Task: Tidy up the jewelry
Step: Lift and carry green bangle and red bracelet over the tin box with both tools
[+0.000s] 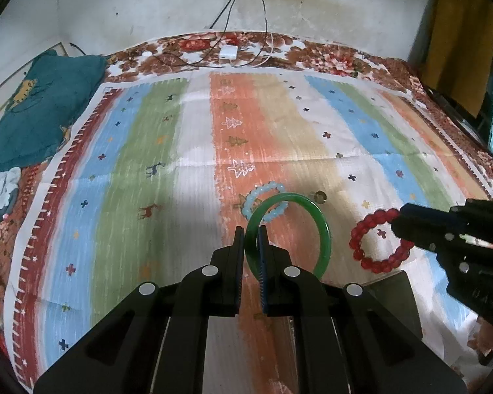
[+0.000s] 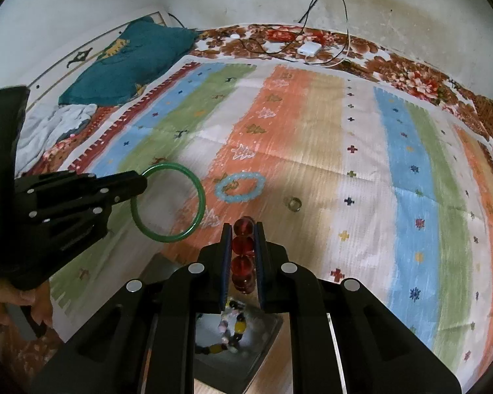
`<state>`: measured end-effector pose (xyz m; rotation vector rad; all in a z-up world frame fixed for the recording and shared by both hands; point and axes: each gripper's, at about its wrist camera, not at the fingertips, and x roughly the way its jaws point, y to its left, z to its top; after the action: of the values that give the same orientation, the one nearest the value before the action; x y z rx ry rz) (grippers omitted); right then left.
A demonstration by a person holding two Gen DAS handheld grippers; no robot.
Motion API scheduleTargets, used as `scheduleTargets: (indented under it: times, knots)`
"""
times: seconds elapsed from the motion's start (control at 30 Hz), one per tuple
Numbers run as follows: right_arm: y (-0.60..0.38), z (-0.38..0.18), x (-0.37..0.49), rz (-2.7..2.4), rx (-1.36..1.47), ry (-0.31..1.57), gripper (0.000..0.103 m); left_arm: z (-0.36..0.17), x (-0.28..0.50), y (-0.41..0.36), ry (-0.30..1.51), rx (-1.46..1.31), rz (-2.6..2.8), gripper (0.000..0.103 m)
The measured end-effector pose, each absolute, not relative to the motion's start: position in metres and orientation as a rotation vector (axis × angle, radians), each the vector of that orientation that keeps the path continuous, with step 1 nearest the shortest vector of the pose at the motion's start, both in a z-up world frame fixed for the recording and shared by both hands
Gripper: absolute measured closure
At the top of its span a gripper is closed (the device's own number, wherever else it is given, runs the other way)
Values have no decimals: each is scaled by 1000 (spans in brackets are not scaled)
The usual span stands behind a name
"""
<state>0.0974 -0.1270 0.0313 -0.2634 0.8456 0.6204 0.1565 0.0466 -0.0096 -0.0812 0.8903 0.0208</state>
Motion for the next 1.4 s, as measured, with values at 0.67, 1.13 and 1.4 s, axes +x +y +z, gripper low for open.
scheduleTargets:
  times: [0.67, 1.13, 1.4]
  knots:
    - [-142, 48, 68, 648, -232, 796, 89, 7, 121, 33, 841, -105, -5, 96]
    - [-155, 47, 48, 669, -217, 790, 89, 7, 101, 24, 837, -102, -22, 96]
    - [-160, 42, 36, 671, -215, 798, 89, 1, 89, 14, 846, -92, -29, 95]
